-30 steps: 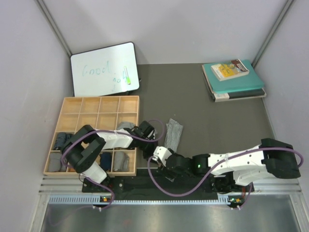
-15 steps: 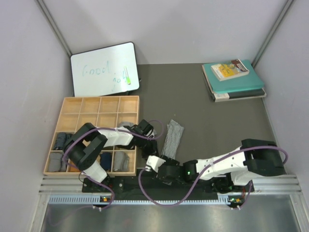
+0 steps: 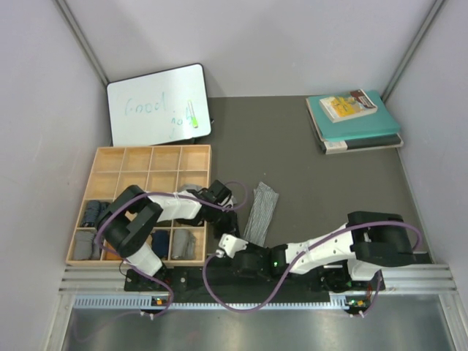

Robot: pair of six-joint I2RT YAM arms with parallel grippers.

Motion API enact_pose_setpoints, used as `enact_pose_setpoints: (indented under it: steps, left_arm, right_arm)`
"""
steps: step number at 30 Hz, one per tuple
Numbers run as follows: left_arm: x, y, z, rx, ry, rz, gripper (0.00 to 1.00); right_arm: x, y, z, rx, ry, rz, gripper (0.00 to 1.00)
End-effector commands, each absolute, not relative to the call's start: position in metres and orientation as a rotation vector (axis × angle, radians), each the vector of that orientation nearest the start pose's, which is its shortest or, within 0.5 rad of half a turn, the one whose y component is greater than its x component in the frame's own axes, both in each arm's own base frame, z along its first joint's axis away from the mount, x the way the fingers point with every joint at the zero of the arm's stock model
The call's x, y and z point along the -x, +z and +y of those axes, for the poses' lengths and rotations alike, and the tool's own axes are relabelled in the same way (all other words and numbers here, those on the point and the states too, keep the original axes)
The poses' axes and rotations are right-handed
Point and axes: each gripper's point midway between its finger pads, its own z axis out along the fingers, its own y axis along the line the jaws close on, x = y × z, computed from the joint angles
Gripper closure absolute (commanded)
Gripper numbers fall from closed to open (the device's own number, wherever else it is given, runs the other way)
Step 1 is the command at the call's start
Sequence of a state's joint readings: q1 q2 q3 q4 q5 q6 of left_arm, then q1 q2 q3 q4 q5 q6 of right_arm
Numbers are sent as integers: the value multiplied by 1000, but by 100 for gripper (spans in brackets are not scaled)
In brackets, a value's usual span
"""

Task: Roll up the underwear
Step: Roll the underwear to the center of the board.

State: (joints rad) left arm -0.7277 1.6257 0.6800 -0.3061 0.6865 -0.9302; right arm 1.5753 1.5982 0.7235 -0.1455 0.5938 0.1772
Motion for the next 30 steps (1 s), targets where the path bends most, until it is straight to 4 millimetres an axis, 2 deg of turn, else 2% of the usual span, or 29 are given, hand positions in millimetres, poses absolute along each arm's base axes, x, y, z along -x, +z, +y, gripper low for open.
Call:
enact_pose_setpoints:
  steps: [1,4,5,7,8,9,10,11,12,13,18,22,23,24,25,26,30]
  left_arm:
    - [-108,42,-282,63,-1235,3172,96]
    - [-122,48,-280,60,-1203,3092,85]
    - [-128,54,-279,58,-1208,3047,76]
    - [-140,56,-273,118,-1196,2991,68]
    - [-148,64,-274,118,-1232,2930,59]
    - [-151,67,-274,136,-1263,2903,56]
    - [-155,64,-267,215,-1276,2891,54]
    - [-158,69,-265,228,-1301,2857,54]
    - [-162,70,-264,236,-1311,2828,53]
    - [-167,68,-259,241,-1277,2812,53]
    - [-182,77,-251,125,-1182,2684,53]
    - [-201,98,-257,38,-1218,2491,52]
    - [-205,109,-261,-2,-1249,2427,51]
    - [-205,110,-262,-27,-1264,2402,50]
    - [-205,114,-265,-70,-1283,2371,48]
    - [-207,121,-269,-114,-1316,2318,42]
    - [-205,123,-275,-231,-1350,2242,34]
  right_arm:
    - [-93,14,315,1343,55,1959,100]
    - [-89,21,319,1349,196,2006,100]
    - [-83,20,319,1371,260,2034,100]
    - [-89,33,321,1331,361,2059,100]
    - [-78,34,325,1370,482,2086,100]
    - [-87,37,324,1332,545,2128,100]
    - [-85,41,326,1332,624,2146,100]
    - [-74,45,330,1356,745,2168,100]
    - [-83,47,328,1324,776,2192,100]
    - [-77,47,329,1346,842,2212,100]
    - [-89,50,327,1293,1000,2319,100]
    - [-97,56,327,1234,1147,2374,100]
    - [-106,58,326,1188,1170,2389,100]
    - [-109,57,325,1171,1191,2407,100]
    - [-108,60,325,1167,1242,2415,100]
    - [-118,62,322,1120,1262,2429,100]
    - [-130,63,318,1055,1355,2484,100]
